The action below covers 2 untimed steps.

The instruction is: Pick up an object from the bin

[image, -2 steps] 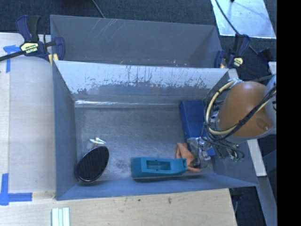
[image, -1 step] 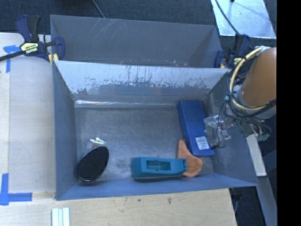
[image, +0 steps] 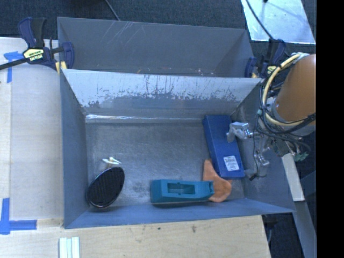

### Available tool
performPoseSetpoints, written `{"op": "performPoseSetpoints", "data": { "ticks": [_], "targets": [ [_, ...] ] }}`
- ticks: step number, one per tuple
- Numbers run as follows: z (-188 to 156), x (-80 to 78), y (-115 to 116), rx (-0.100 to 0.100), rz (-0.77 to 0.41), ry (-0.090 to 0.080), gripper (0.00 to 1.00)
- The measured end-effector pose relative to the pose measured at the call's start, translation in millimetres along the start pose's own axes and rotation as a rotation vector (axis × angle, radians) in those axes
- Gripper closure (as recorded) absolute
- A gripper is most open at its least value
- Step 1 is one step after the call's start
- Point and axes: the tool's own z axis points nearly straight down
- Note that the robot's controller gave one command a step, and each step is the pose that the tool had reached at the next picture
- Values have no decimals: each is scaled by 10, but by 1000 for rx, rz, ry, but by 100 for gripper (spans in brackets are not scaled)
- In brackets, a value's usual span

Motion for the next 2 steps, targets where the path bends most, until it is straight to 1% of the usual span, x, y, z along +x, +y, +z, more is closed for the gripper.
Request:
{"op": "performPoseSetpoints", "data": {
  "ticks": [1,2],
  "targets": [
    [0,0,0,0,0,0,0],
    [392,161,117,2,-38,-4,0]
  ]
}}
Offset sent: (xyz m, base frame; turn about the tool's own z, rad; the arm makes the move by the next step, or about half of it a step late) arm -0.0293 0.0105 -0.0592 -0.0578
